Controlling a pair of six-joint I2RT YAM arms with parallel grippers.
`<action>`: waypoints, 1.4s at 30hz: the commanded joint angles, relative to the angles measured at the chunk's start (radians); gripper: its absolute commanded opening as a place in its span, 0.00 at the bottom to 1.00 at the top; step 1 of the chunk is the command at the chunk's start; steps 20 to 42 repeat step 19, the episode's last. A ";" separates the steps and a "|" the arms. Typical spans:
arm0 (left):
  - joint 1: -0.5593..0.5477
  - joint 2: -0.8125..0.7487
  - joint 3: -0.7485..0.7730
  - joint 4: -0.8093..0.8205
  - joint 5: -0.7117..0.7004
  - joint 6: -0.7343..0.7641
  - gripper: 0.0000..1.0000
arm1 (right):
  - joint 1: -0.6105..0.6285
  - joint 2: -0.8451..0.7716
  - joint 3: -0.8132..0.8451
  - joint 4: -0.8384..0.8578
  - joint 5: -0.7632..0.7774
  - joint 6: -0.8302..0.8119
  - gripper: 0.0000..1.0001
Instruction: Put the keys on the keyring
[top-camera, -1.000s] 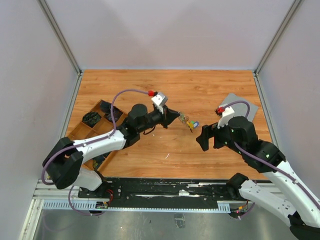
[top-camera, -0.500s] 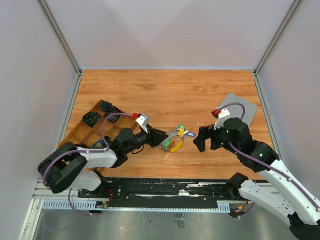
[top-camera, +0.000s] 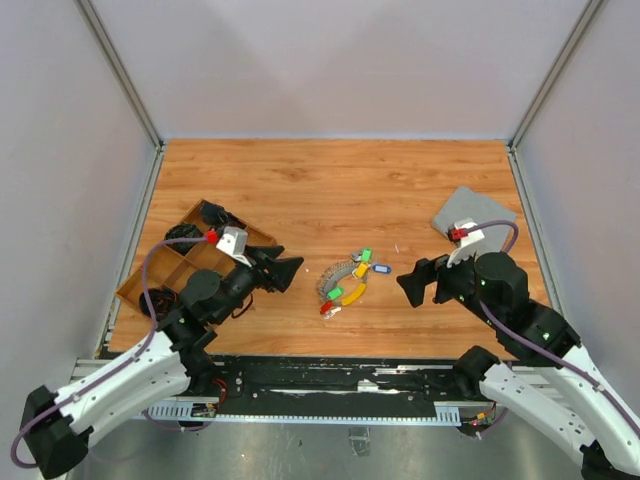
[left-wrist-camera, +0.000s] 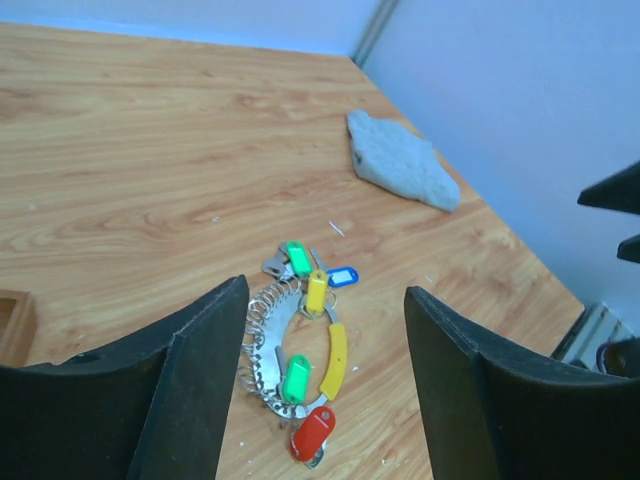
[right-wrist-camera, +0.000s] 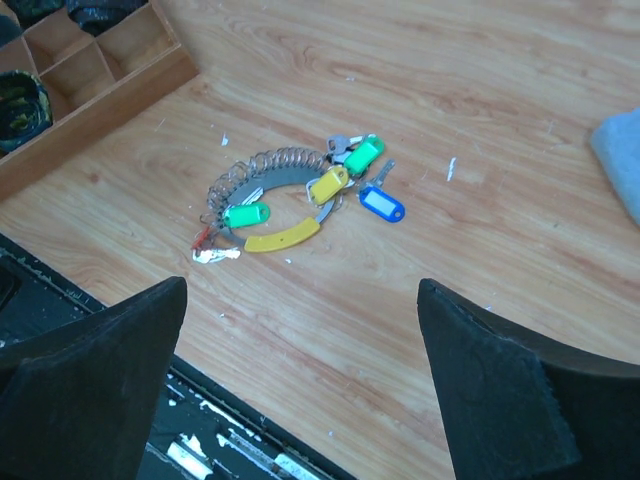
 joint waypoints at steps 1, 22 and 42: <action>0.007 -0.156 0.118 -0.389 -0.170 0.022 0.74 | -0.009 -0.071 0.046 0.020 0.082 -0.080 0.98; 0.006 -0.451 0.321 -0.869 -0.369 -0.036 1.00 | -0.010 -0.291 0.028 -0.085 0.268 -0.116 0.98; 0.006 -0.451 0.321 -0.869 -0.369 -0.036 1.00 | -0.010 -0.291 0.028 -0.085 0.268 -0.116 0.98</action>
